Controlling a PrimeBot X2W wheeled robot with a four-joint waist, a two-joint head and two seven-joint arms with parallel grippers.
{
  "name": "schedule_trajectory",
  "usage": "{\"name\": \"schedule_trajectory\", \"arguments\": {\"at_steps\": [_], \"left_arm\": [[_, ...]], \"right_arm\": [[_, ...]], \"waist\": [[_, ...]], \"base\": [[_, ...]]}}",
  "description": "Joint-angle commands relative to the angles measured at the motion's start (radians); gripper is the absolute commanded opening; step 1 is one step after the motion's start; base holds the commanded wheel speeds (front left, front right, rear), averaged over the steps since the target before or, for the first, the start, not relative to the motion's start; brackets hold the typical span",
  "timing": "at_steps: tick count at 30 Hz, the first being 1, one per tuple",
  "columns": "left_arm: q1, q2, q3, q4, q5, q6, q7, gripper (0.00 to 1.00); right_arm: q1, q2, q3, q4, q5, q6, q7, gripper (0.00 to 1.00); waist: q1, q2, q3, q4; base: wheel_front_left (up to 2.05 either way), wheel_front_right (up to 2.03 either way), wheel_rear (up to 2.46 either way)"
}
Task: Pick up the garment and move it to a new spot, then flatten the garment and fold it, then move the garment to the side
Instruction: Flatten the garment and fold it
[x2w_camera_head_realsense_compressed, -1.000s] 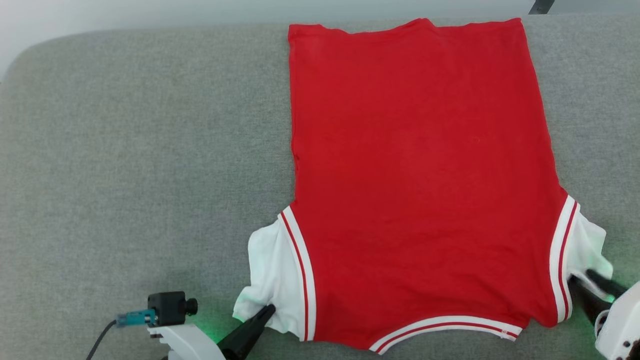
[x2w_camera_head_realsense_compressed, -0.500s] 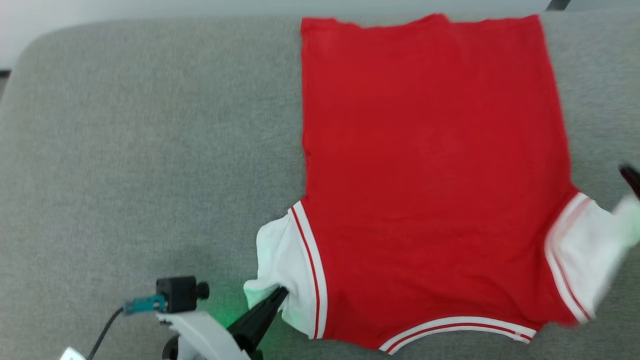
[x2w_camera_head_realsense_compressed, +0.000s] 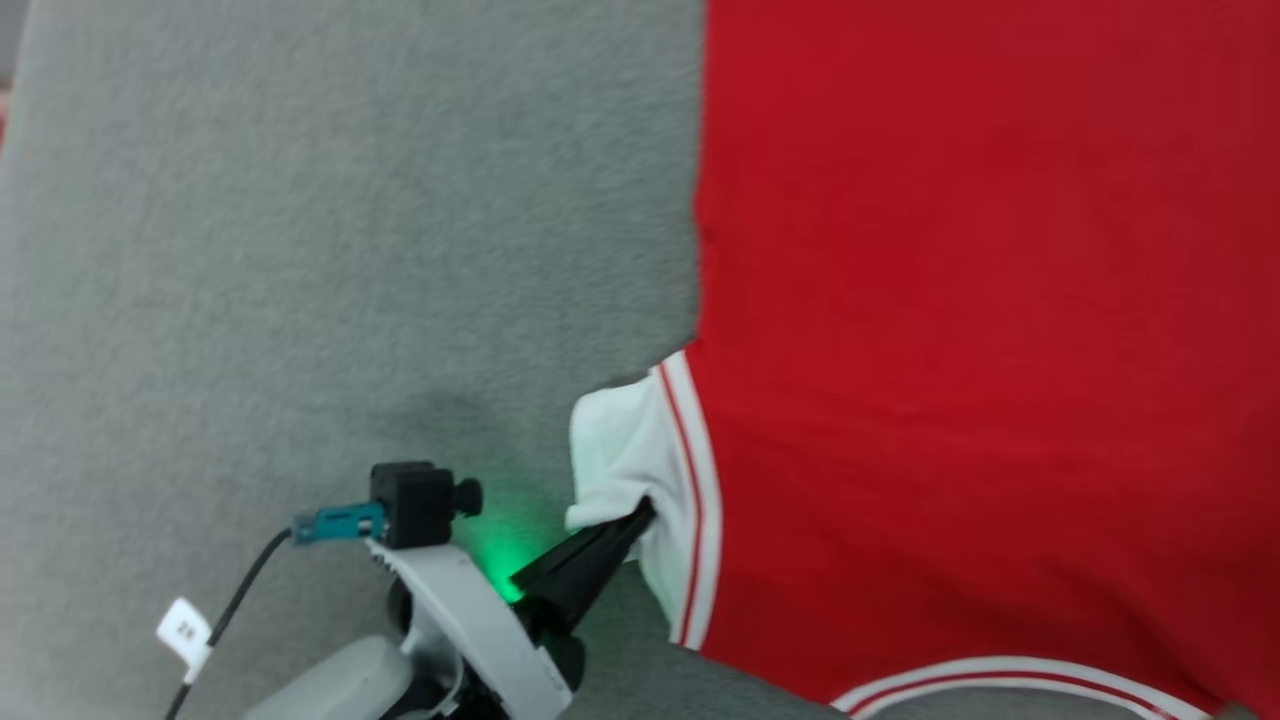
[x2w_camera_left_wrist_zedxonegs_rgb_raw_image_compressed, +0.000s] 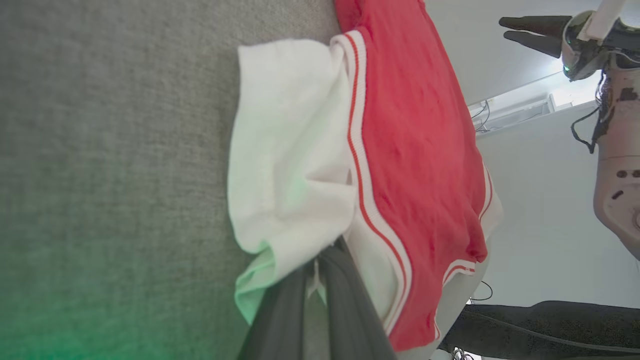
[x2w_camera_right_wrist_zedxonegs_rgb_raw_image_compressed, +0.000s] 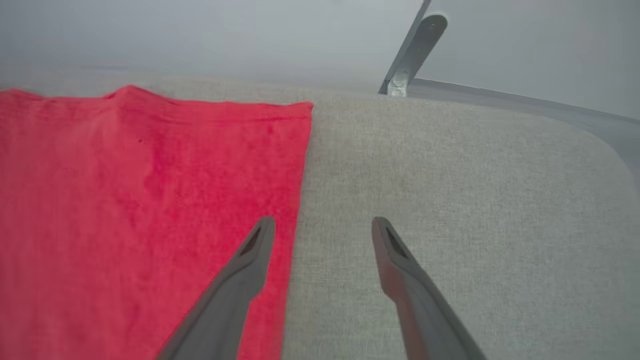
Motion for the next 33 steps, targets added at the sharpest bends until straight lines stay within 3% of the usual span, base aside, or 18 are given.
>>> {"name": "schedule_trajectory", "arguments": {"at_steps": [1,10,18,19,20,21,22,29,33], "left_arm": [[-0.018,-0.024,-0.004,0.033,0.006,-0.008,0.007,0.0],[-0.044,-0.05,-0.022,0.08,0.01,-0.047,0.016,0.0],[-0.036,-0.052,-0.029,0.112,-0.004,-0.057,0.008,0.0],[-0.037,-0.05,-0.027,0.113,-0.003,-0.059,0.005,0.0],[-0.038,-0.049,-0.025,0.115,-0.003,-0.061,0.003,0.0],[-0.039,-0.048,-0.023,0.117,-0.002,-0.061,0.0,0.0],[-0.042,-0.047,-0.023,0.119,0.002,-0.061,-0.002,0.0],[-0.053,-0.043,0.003,0.118,0.028,-0.063,-0.043,0.0],[-0.035,-0.033,0.012,0.105,0.031,-0.048,-0.063,0.0]], "right_arm": [[-0.035,-0.008,-0.001,0.028,-0.023,-0.001,-0.002,1.0],[-0.255,0.008,-0.085,0.278,-0.204,-0.001,-0.004,1.0],[-0.265,0.04,-0.127,0.414,-0.293,-0.001,0.015,1.0],[-0.263,0.043,-0.136,0.422,-0.302,-0.001,0.013,0.85],[-0.262,0.043,-0.139,0.431,-0.311,-0.001,0.013,0.47],[-0.262,0.046,-0.139,0.437,-0.315,0.0,0.013,0.27],[-0.259,0.047,-0.14,0.443,-0.316,-0.001,0.01,0.0],[-0.234,0.057,-0.173,0.44,-0.27,-0.001,-0.098,0.0],[-0.147,0.039,-0.096,0.406,-0.172,-0.001,-0.152,0.0]], "waist": [[0.0,0.0,0.101,0.105],[0.0,0.0,0.195,0.2],[0.0,0.0,0.205,0.216],[0.0,0.0,0.204,0.214],[0.0,0.0,0.203,0.212],[0.0,0.0,0.201,0.209],[0.0,0.0,0.198,0.207],[0.0,0.0,0.141,0.181],[0.0,0.0,0.068,0.156]], "base": [[0.0,0.0,0.0],[0.0,0.0,0.0],[0.0,0.0,0.0],[0.0,0.0,0.0],[0.0,0.0,0.0],[0.0,0.0,0.0],[0.0,0.0,0.0],[0.0,0.0,0.0],[0.0,0.0,0.0]]}}
